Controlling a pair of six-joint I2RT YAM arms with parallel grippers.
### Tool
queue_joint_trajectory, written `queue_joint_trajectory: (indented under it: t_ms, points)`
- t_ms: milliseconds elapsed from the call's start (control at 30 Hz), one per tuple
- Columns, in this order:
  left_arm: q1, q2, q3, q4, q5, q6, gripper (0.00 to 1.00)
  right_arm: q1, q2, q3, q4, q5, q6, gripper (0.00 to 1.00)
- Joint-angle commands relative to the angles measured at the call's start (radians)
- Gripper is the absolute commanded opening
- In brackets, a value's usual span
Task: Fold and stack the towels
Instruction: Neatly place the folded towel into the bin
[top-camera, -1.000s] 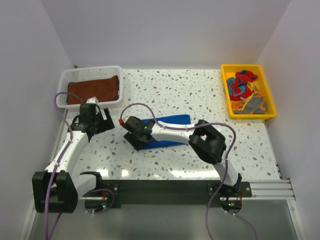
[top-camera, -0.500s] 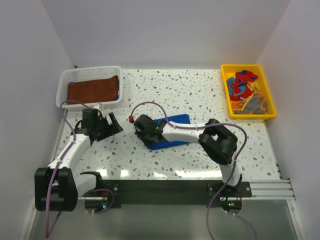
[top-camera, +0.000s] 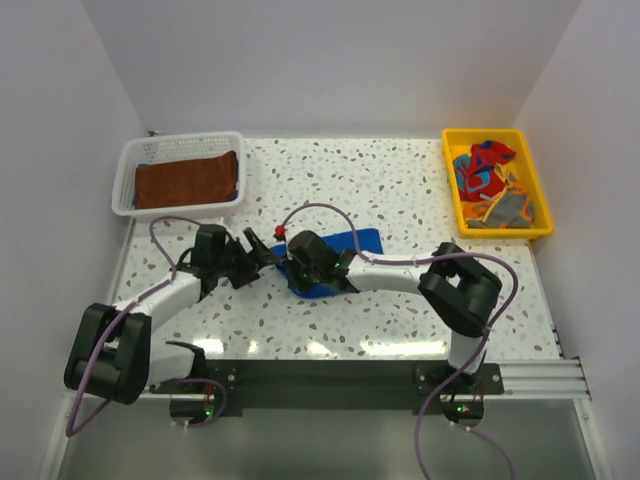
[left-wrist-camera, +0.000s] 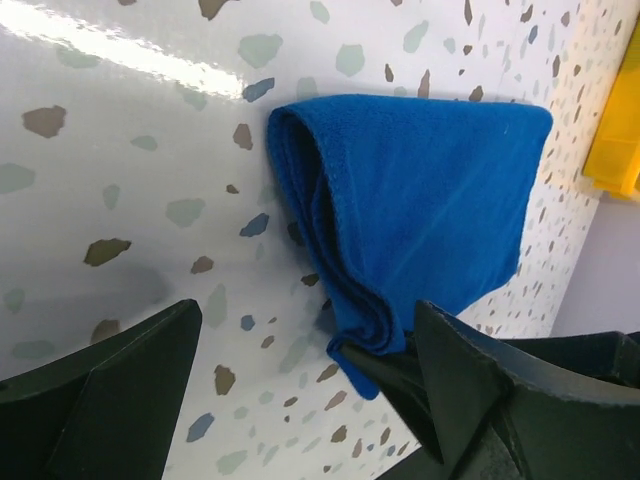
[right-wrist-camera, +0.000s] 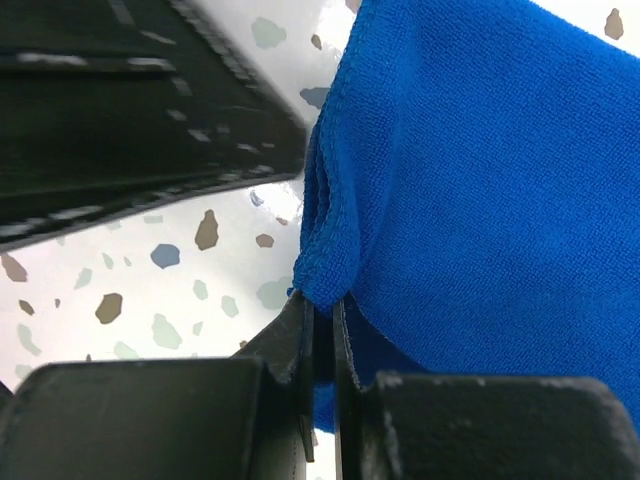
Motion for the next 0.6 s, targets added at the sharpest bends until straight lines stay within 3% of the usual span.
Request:
queue_joint_trajectory:
  t_ms: [0, 367, 467, 567]
  points:
    - [-0.030, 0.040, -0.014, 0.153, 0.010, -0.099, 0.92, -0.003, -0.052, -0.030, 0.138, -0.023, 0.042, 0.00]
    - [-0.122, 0.190, -0.015, 0.239, -0.050, -0.139, 0.85, -0.003, -0.026, -0.050, 0.196, -0.041, 0.042, 0.00]
    - [-0.136, 0.214, -0.037, 0.266, -0.067, -0.152, 0.79, -0.003, -0.025, -0.053, 0.199, -0.044, 0.038, 0.00]
    - [-0.138, 0.225, -0.044, 0.288, -0.087, -0.145, 0.66, -0.005, -0.023, -0.057, 0.201, -0.050, 0.037, 0.00]
